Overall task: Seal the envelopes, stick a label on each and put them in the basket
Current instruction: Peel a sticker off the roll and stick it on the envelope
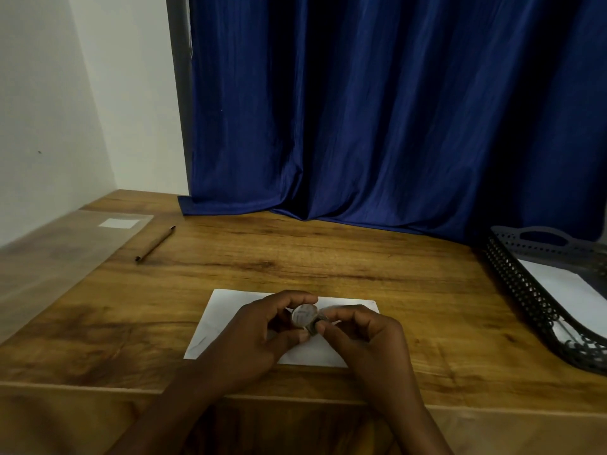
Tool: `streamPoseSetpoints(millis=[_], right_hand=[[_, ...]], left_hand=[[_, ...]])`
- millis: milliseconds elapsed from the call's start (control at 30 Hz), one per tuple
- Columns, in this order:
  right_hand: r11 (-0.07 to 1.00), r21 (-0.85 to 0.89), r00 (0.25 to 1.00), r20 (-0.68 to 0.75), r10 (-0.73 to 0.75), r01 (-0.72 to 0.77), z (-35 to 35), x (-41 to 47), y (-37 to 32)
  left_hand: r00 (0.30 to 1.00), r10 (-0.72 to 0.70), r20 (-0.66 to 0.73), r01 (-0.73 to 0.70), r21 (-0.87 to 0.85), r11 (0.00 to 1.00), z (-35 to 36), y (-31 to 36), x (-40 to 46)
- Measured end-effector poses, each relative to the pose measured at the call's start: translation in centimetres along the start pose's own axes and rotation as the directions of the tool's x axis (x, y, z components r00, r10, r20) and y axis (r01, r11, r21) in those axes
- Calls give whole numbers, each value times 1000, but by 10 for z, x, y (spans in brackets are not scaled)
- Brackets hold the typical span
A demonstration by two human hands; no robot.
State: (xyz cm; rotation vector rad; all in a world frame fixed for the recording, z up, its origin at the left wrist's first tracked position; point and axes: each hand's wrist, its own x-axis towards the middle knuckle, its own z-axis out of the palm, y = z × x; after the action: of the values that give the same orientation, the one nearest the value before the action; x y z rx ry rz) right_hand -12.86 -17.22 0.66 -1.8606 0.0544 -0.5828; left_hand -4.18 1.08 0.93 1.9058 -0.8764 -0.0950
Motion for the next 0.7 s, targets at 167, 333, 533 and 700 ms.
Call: streamPoseSetpoints(millis=[167,333,533,700], right_hand=[[998,54,1000,-7,-13,13,-4,-1,-3],[997,81,1000,-12,-9,10,-4,0,-6],[989,149,997,-73,8,2,-11,2,-8],[994,108,999,-40,-5,10,-10,2,-10]], left_hand=[[1000,5,-26,-6,-11,1000,0,0,1],[999,9,-45,-9,-12,1000,0,-1,1],[998,4,-65,-7,-40,999,1,-3,2],[983,59,-174,-80,-117,990,-3,2,2]])
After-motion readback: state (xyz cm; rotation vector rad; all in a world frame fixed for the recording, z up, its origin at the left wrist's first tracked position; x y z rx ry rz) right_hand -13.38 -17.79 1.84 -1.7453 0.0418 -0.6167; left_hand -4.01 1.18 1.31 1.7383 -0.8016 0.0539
